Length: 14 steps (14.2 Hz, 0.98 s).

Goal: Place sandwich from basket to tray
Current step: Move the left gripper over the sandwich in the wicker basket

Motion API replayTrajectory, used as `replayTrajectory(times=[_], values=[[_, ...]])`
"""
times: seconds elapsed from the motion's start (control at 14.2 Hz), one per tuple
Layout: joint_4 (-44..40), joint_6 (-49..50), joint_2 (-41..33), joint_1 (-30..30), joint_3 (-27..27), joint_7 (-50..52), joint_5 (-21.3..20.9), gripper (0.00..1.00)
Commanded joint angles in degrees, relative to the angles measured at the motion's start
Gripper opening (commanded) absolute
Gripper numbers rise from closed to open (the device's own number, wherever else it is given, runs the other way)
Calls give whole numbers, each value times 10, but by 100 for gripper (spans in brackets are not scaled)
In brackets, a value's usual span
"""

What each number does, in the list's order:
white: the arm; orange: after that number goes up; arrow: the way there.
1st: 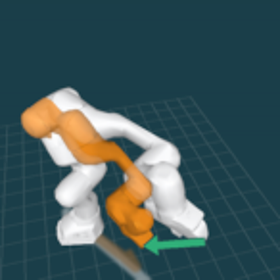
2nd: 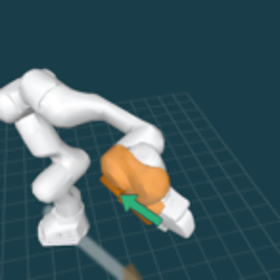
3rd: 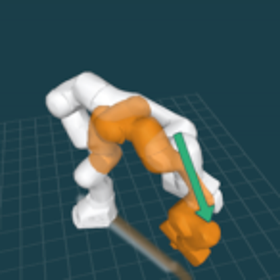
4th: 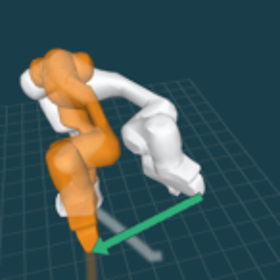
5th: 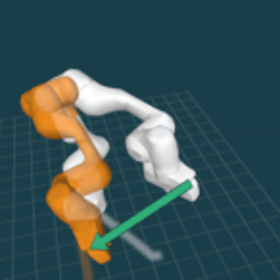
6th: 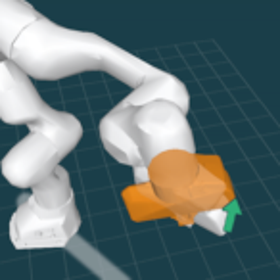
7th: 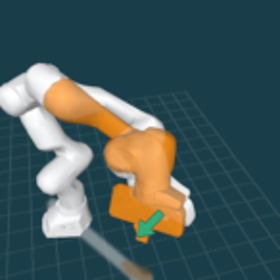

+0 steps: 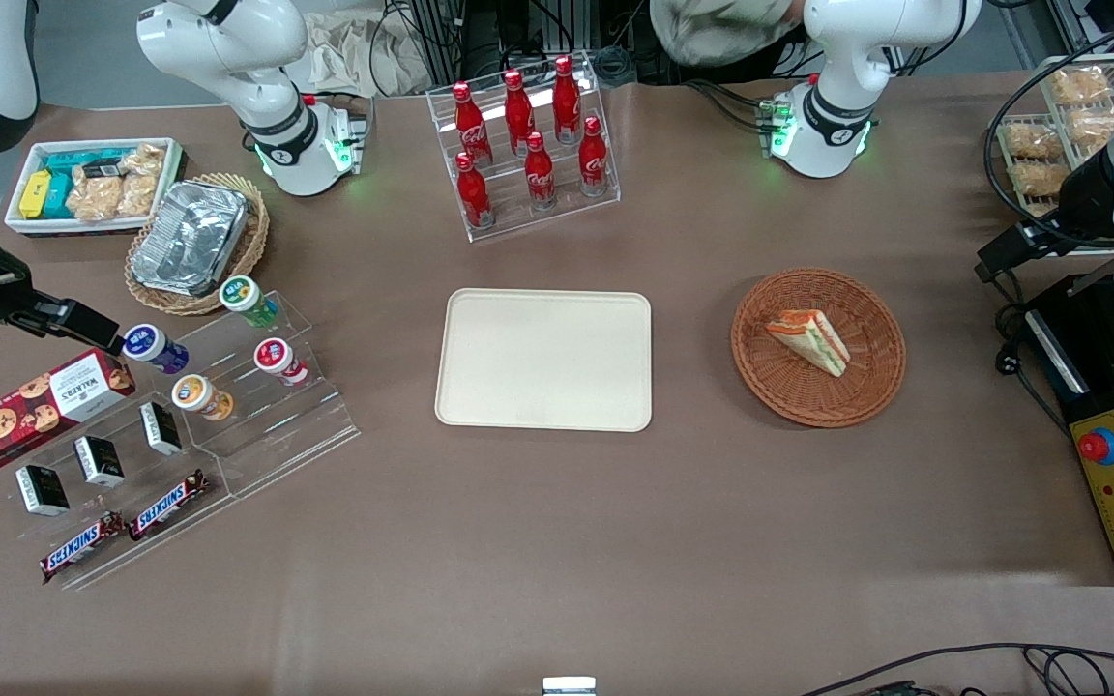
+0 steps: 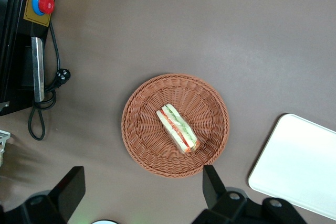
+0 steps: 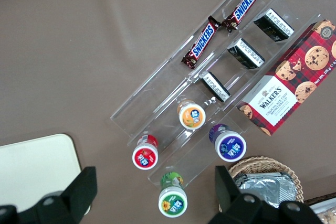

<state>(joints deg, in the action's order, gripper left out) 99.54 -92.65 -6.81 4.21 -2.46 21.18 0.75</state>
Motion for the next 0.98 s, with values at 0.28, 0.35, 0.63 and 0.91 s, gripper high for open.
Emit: replayTrajectory(times=[0.28,0.35,0.63,0.91], values=[[2,6,3,-1,-3,3,0,99],[25,1,0,1,-3,6,0,99],[189,-116,-70,2,-2,14,12,100],[373,-289,-132,5,-1,109,49,99]])
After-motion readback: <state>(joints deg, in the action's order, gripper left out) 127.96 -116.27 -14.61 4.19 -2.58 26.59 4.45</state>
